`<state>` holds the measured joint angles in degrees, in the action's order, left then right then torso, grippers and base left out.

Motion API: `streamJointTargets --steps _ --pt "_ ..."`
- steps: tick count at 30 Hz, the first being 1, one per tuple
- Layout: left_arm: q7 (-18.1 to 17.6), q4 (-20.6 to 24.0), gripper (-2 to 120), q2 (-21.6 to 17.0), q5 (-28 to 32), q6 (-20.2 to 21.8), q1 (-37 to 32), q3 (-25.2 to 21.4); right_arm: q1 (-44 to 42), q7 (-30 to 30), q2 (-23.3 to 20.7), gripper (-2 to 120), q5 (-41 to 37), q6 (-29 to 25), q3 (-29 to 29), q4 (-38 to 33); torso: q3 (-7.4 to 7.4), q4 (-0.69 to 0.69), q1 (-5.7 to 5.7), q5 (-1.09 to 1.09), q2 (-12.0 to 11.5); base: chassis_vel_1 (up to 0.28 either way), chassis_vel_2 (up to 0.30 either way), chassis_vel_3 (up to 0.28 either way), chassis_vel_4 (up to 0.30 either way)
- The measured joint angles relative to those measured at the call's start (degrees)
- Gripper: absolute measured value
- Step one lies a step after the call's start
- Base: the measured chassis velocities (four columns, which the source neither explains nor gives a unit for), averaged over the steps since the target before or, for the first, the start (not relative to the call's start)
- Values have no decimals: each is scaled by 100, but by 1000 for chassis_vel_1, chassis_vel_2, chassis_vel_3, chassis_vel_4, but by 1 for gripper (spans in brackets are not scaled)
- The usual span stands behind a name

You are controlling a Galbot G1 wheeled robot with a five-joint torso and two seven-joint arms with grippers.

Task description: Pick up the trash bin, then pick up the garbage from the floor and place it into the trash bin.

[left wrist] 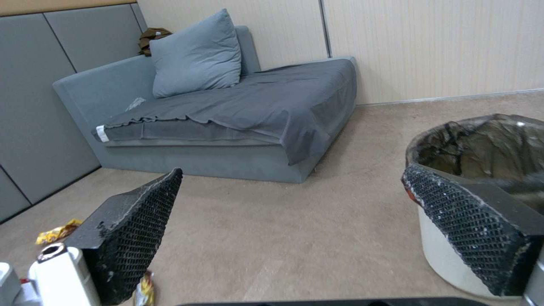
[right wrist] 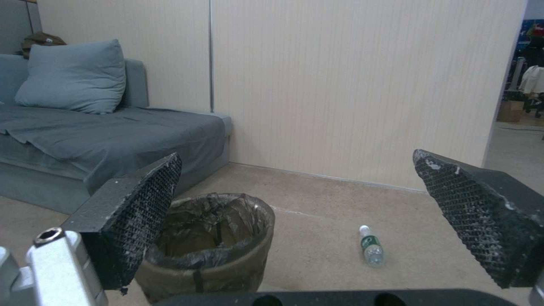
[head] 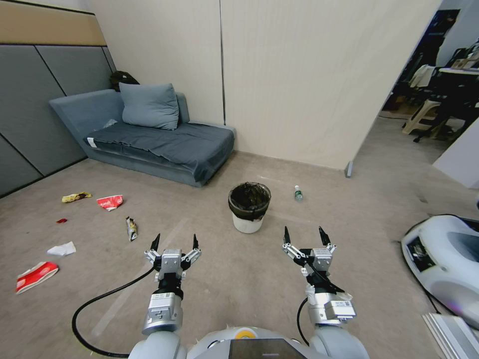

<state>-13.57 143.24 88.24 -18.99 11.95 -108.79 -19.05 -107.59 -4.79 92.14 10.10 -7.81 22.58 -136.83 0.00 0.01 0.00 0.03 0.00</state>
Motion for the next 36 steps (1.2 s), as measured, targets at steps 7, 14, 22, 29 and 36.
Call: streamJointTargets --steps 7,14,22,29,36 --pt "5 0 100 -1 -8 -4 1 13 4 -1 0 100 5 -1 -4 11 0 -2 0 -7 0 -202 195 210 -202" --pt "10 0 100 0 -11 -5 1 32 9 -3 0 100 17 -1 -4 36 0 -1 -1 -4 0 -196 189 190 -182" --pt "13 0 100 4 -11 -6 1 52 10 -4 0 100 40 -2 7 42 0 -1 0 -4 0 -186 200 202 -203" --pt "12 0 100 2 -11 -6 3 51 31 0 0 100 55 -124 4 89 0 -1 0 -3 0 -170 158 157 -149" --pt "11 0 100 5 -11 -8 2 74 42 84 0 100 51 -318 15 126 0 0 0 -4 0 -14 1 6 -11"
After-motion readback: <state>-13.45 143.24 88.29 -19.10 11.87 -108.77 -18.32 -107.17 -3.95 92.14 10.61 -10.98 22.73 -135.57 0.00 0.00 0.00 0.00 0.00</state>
